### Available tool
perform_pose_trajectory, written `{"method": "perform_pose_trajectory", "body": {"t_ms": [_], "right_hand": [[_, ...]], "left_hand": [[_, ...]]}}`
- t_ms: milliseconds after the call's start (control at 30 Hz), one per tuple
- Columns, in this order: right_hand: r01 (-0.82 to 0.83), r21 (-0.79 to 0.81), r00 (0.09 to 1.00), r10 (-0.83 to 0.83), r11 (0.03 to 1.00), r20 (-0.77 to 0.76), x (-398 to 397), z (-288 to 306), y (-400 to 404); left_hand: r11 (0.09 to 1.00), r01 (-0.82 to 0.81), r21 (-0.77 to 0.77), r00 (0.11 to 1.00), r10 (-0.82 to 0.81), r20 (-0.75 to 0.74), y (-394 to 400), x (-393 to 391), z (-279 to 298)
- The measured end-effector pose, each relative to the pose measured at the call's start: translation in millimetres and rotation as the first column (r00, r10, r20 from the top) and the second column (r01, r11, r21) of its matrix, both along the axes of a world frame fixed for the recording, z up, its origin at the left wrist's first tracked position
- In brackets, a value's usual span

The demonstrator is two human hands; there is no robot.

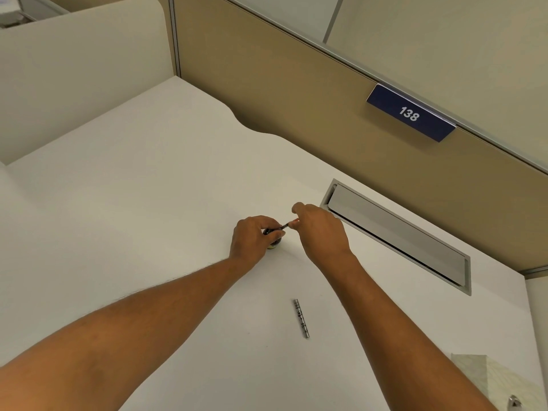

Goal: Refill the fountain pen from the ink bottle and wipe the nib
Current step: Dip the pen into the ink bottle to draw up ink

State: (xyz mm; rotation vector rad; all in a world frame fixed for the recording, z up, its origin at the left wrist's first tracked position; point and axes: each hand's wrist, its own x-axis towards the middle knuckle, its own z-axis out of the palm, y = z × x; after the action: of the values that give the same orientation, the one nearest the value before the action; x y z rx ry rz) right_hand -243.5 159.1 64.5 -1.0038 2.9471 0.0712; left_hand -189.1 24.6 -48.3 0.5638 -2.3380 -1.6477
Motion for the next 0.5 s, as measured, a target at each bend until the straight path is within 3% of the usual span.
{"method": "perform_pose_trajectory", "body": {"t_ms": [267,500], "right_hand": [[0.094,0.052,0.996,-0.094,0.994,0.009,-3.1,-6.2,-4.7],[0.060,0.045,0.998,-0.059,0.997,-0.018,4.0,-5.0,-0.4]], "left_hand": [[1.000,0.011,0.002,1.000,-0.011,-0.004,-0.9,0.4,1.0],[1.000,0.010,-0.007,1.000,-0.010,-0.008,-0.7,1.1,1.1]]}}
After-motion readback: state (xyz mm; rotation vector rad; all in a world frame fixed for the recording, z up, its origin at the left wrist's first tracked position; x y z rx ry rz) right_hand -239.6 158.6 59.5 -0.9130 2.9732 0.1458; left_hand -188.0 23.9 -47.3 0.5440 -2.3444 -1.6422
